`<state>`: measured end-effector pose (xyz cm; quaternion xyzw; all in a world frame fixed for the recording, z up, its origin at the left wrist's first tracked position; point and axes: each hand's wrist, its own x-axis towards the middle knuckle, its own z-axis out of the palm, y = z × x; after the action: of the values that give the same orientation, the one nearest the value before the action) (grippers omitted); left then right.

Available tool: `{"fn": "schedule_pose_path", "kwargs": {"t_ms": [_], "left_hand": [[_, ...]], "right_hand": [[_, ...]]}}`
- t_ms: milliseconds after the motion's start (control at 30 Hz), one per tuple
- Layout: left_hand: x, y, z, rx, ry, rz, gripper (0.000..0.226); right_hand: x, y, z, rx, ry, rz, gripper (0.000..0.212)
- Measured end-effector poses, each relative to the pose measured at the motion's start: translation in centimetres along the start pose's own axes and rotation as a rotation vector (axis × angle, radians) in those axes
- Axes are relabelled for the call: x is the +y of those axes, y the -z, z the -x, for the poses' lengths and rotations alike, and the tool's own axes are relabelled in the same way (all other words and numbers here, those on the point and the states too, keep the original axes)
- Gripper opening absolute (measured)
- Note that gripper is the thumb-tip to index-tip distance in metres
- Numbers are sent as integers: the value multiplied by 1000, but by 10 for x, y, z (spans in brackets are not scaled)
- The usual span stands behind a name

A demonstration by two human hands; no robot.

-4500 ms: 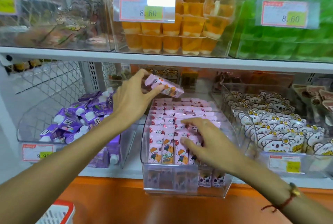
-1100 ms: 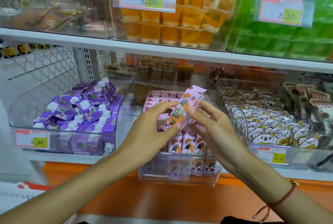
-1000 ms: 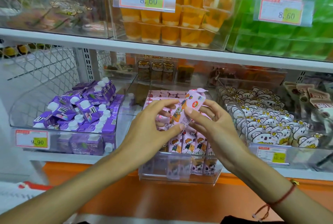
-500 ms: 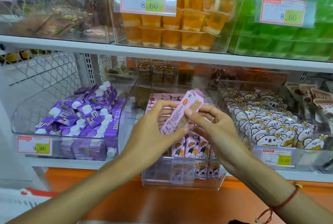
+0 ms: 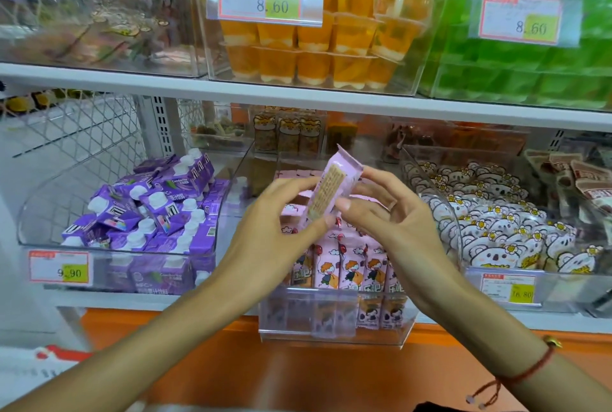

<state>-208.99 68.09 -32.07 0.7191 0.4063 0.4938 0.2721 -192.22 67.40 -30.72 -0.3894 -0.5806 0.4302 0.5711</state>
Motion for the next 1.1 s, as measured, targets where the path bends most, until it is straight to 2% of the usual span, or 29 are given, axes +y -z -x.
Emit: {"fn": "schedule_pose_path", "kwargs": {"t_ms": [133, 233, 400, 500, 600, 667, 767, 933, 1100], "left_hand": [[-2, 6, -3, 52, -132, -52, 45], [-3, 9, -4, 30, -149, -79, 48], [-1, 8, -2, -45, -123, -40, 44], [2, 9, -3, -73, -20, 78, 44], [8, 9, -5, -80, 262, 336, 45], [11, 7, -5, -89, 445, 525, 37], [13, 5, -5, -116, 590, 704, 24], [12, 5, -5, -145, 639, 748, 22], [9, 6, -6, -56, 535, 578, 34]], "right_hand": [[0, 2, 3, -79, 95, -9, 26], [1, 3, 5, -101, 104, 3, 28], [4, 7, 6, -107, 117, 18, 20], [3, 12, 5, -113, 85, 84, 25], [2, 15, 3, -124, 3, 126, 31], [2, 14, 4, -153, -42, 140, 32], [2, 11, 5, -186, -101, 145, 39], [2, 10, 4, -171, -144, 109, 43], [5, 11, 5, -174, -150, 119, 44]]}}
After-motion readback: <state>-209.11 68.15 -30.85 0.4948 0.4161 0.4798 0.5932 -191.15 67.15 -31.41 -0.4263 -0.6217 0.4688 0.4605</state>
